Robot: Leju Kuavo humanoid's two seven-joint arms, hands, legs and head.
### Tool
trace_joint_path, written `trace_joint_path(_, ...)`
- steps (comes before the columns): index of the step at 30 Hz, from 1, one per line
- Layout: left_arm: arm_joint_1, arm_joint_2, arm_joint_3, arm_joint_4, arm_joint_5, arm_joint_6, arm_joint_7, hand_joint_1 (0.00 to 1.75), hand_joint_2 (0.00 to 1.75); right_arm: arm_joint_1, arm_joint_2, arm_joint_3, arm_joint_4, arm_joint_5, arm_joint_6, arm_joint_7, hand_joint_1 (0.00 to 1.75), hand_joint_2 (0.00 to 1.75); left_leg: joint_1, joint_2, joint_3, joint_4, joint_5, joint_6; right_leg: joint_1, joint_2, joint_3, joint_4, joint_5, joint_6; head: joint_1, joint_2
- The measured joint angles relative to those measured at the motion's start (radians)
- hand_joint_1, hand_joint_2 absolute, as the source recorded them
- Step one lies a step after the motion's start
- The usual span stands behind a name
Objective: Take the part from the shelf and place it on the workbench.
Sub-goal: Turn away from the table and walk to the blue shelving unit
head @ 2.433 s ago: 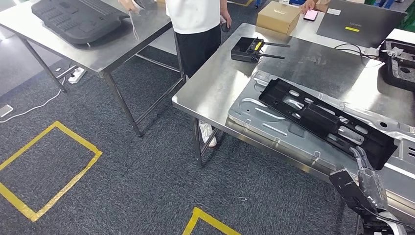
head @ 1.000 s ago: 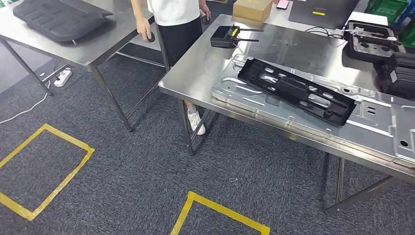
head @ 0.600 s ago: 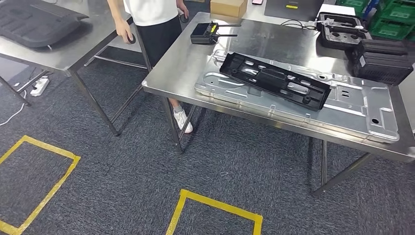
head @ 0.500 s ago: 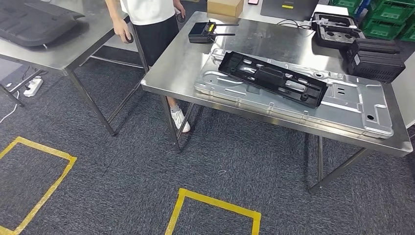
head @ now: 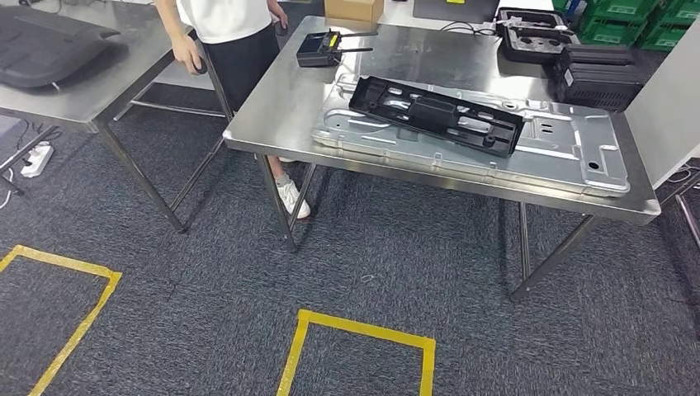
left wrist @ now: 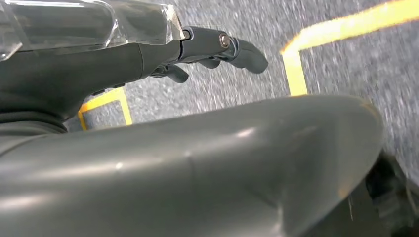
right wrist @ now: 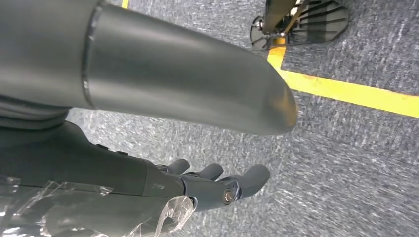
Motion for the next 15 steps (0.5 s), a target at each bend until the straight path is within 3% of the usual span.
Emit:
trace_joint_path(2, 0.000, 0.000, 0.000, 0.000, 0.000, -0.001, 0.000, 0.00, 0.00, 0.000, 0.005, 0.001, 0.002, 0.000, 0.000, 0.001, 0.00, 0.00, 0.003, -0.002, -0.016, 0.034, -0.029, -0.012, -0.005, 0.001, -0.007, -0.003, 0.013, -0.011, -0.001, 0.000)
trace_joint_path(3, 0.000, 0.000, 0.000, 0.000, 0.000, -0.001, 0.000, 0.00, 0.00, -0.001, 0.008, 0.001, 0.004, -0.001, 0.000, 0.001, 0.00, 0.00, 0.006, -0.004, -0.036, 0.081, -0.064, -0.019, -0.007, 0.001, -0.014, -0.005, 0.021, -0.015, -0.001, 0.000)
trace_joint_path(5, 0.001, 0.000, 0.000, 0.000, 0.000, -0.001, 0.001, 0.00, 0.00, -0.001, 0.009, 0.001, 0.004, -0.001, 0.000, 0.001, 0.00, 0.00, 0.016, -0.005, -0.092, 0.229, -0.152, -0.034, -0.008, 0.005, -0.032, -0.004, 0.034, -0.019, -0.002, 0.000)
trace_joint_path(6, 0.001, 0.000, 0.000, 0.000, 0.000, -0.001, 0.002, 0.00, 0.00, 0.000, 0.009, 0.001, 0.005, -0.002, 0.000, 0.001, 0.00, 0.00, 0.021, -0.005, -0.113, 0.293, -0.182, -0.039, -0.008, 0.009, -0.041, -0.003, 0.040, -0.018, -0.002, 0.000)
trace_joint_path(7, 0.001, 0.000, 0.000, 0.000, 0.000, -0.001, 0.004, 0.00, 0.00, 0.000, 0.010, 0.001, 0.007, -0.002, 0.000, 0.002, 0.00, 0.00, 0.025, -0.005, -0.117, 0.323, -0.192, -0.043, -0.008, 0.013, -0.049, -0.003, 0.046, -0.016, -0.002, 0.000)
trace_joint_path(8, 0.002, 0.000, 0.000, 0.000, 0.000, -0.001, 0.006, 0.00, 0.00, 0.001, 0.011, 0.001, 0.008, -0.002, 0.000, 0.003, 0.00, 0.00, 0.029, -0.005, -0.099, 0.308, -0.181, -0.046, -0.009, 0.017, -0.056, -0.002, 0.052, -0.014, -0.002, 0.000)
trace_joint_path(9, 0.002, 0.000, 0.000, 0.000, 0.000, -0.001, 0.008, 0.00, 0.00, 0.001, 0.013, 0.002, 0.009, -0.001, 0.000, 0.005, 0.00, 0.00, 0.032, -0.006, -0.062, 0.251, -0.155, -0.048, -0.011, 0.022, -0.062, -0.002, 0.057, -0.010, -0.002, 0.000)
trace_joint_path(11, -0.001, 0.000, 0.000, 0.000, 0.000, -0.001, 0.012, 0.00, 0.00, 0.001, 0.016, 0.006, 0.011, 0.001, 0.000, 0.007, 0.00, 0.00, 0.036, -0.012, 0.037, 0.084, -0.100, -0.050, -0.012, 0.028, -0.069, 0.000, 0.065, 0.000, -0.002, 0.000)
trace_joint_path(12, -0.004, 0.000, 0.000, 0.000, 0.000, -0.001, 0.014, 0.00, 0.00, 0.000, 0.016, 0.009, 0.012, 0.003, 0.000, 0.007, 0.00, 0.00, 0.035, -0.017, 0.069, 0.023, -0.083, -0.046, -0.012, 0.031, -0.073, 0.002, 0.069, 0.006, -0.002, 0.000)
trace_joint_path(13, -0.006, -0.001, 0.000, 0.000, 0.000, -0.001, 0.015, 0.00, 0.00, 0.000, 0.016, 0.012, 0.012, 0.004, 0.000, 0.008, 0.00, 0.00, 0.033, -0.021, 0.084, -0.011, -0.076, -0.040, -0.011, 0.032, -0.076, 0.003, 0.074, 0.013, -0.002, 0.000)
trace_joint_path(15, -0.006, -0.001, 0.000, 0.000, 0.001, -0.001, 0.015, 0.00, 0.00, 0.001, 0.016, 0.016, 0.014, 0.009, -0.001, 0.011, 0.00, 0.00, 0.027, -0.022, 0.078, -0.017, -0.069, -0.022, -0.012, 0.035, -0.083, 0.003, 0.083, 0.027, -0.001, 0.000)
